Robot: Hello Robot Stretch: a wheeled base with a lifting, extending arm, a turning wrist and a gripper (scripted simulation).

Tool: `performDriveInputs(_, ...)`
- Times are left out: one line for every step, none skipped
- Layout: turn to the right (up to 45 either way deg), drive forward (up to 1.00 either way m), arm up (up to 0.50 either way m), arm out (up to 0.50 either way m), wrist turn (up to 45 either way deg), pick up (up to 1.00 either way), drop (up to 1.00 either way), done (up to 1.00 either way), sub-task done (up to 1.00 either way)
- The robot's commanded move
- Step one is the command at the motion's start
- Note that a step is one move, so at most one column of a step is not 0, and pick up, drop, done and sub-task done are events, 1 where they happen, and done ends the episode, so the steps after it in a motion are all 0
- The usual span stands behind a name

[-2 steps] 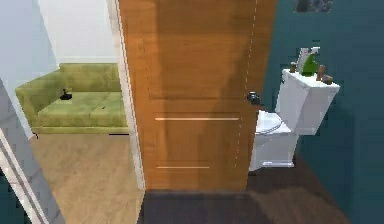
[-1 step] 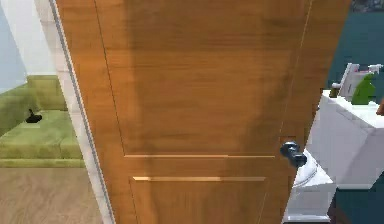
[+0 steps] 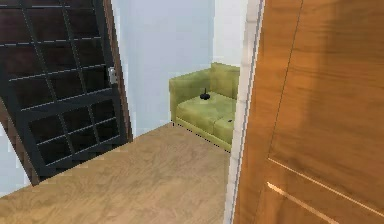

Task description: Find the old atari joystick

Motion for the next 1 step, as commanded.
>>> performDriveInputs(-6.0, 0.00, 0.00, 0.00, 0.0, 0.00, 0.00, 0.00, 0.00)
